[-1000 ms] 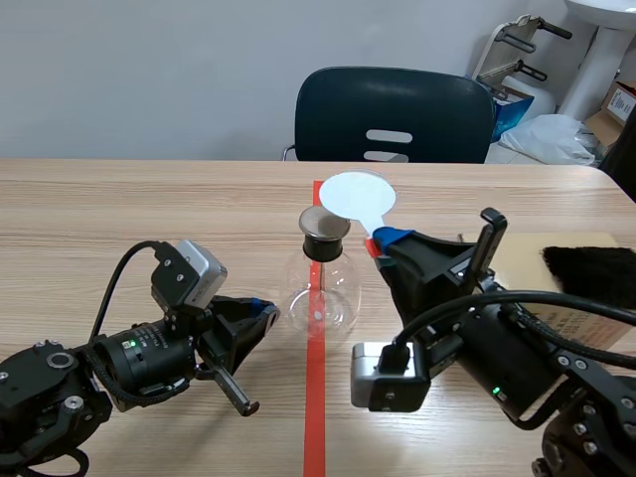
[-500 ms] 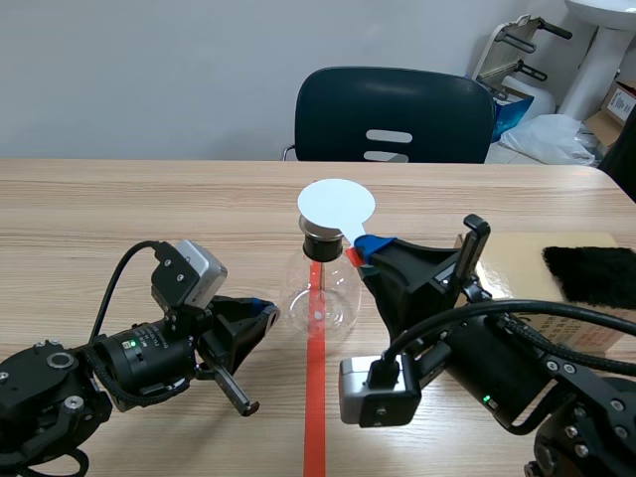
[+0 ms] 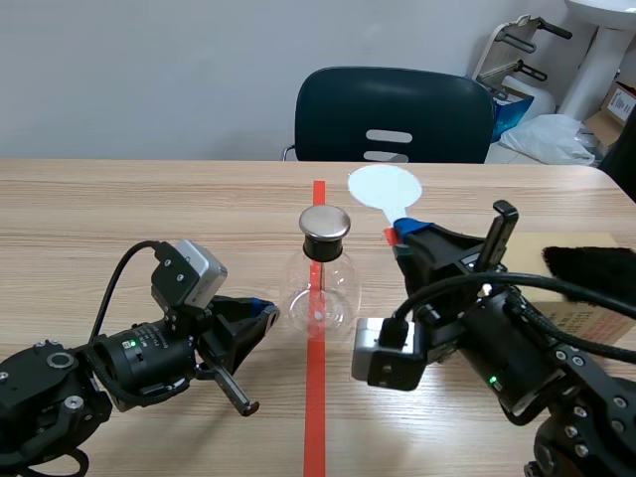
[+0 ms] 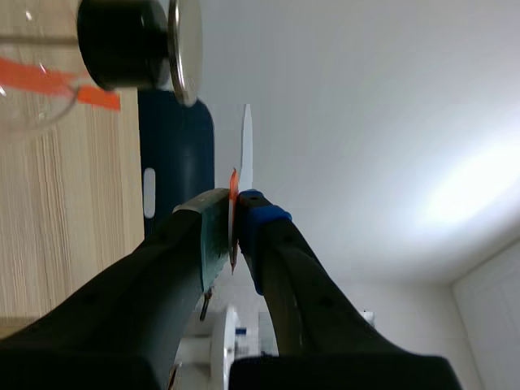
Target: Do the electroscope experiment. move the plate toward and away from the electroscope
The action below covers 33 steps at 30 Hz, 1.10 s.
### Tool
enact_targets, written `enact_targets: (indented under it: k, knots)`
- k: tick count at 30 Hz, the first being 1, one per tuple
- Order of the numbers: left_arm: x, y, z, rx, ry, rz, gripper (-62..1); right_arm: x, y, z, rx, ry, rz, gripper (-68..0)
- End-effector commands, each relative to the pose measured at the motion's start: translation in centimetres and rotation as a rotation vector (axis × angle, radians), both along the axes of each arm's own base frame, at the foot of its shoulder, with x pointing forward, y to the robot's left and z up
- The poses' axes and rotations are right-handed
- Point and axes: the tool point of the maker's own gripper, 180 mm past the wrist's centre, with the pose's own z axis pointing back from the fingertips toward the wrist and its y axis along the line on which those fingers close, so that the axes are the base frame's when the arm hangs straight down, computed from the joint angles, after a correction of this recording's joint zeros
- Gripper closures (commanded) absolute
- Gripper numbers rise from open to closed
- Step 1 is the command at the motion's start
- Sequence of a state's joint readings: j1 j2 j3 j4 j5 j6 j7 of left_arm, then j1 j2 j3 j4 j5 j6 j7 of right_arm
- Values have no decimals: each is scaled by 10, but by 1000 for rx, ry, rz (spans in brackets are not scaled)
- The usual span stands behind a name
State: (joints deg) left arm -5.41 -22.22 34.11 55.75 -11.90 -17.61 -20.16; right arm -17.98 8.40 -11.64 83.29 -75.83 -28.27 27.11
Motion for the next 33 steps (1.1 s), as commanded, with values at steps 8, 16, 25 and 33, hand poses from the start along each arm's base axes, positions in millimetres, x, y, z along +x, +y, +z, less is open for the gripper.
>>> enact_targets:
  k: [8,16,25,33]
  knots:
    - [4,-7,14,-39,-35,-6,-36,17,-28,13,10,-41,-159,-7]
    - [4,-7,14,-39,-35,-6,-36,17,-28,13,10,-41,-156,-7]
    - [4,-7,14,-39,-35,-6,-36,3,0,12,-1,-41,13,-7]
    - [4,-7,14,-39,-35,-6,-36,-13,21,10,-10,-41,163,-7]
